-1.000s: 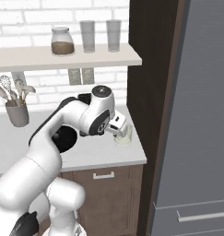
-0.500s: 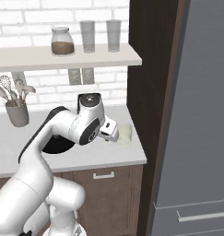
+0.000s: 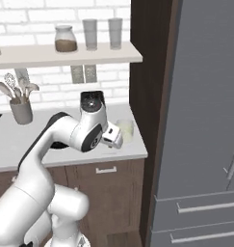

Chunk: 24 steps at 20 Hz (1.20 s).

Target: Grab a lemon wedge from the fridge and one ice cube from the ice bowl, and put them in the glass of lemonade.

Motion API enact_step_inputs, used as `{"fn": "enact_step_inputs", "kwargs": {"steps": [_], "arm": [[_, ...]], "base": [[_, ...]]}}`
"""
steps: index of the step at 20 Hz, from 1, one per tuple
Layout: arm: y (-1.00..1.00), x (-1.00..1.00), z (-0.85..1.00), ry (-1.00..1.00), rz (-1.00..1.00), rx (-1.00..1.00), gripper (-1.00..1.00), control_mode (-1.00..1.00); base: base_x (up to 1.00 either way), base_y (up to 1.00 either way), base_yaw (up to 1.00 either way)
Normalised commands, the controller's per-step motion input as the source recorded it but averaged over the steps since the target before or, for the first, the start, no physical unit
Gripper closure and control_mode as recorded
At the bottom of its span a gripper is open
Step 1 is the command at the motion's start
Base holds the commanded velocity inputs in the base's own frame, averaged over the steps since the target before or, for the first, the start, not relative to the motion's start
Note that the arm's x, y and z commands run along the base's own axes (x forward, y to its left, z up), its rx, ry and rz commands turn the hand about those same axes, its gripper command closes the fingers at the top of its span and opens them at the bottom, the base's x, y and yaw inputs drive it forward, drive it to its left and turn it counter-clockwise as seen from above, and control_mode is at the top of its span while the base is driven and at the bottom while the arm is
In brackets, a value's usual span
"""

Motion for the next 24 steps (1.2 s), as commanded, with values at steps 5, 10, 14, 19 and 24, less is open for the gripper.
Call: {"fn": "enact_step_inputs", "kwargs": {"steps": [5,10,14,19,24], "arm": [[0.0,0.0,0.0,0.0,0.0,0.0,-1.0,1.0],[0.0,0.0,0.0,0.0,0.0,0.0,-1.0,1.0],[0.0,0.0,0.0,0.0,0.0,0.0,-1.0,1.0],[0.0,0.0,0.0,0.0,0.0,0.0,-1.0,1.0],[0.0,0.0,0.0,0.0,0.0,0.0,-1.0,1.0]], "base": [[-0.65,-0.53,-0.13],[0.0,-1.0,0.0],[0.41,-1.0,0.29],[0.28,-1.0,0.28],[0.03,-0.99,0.3]]}}
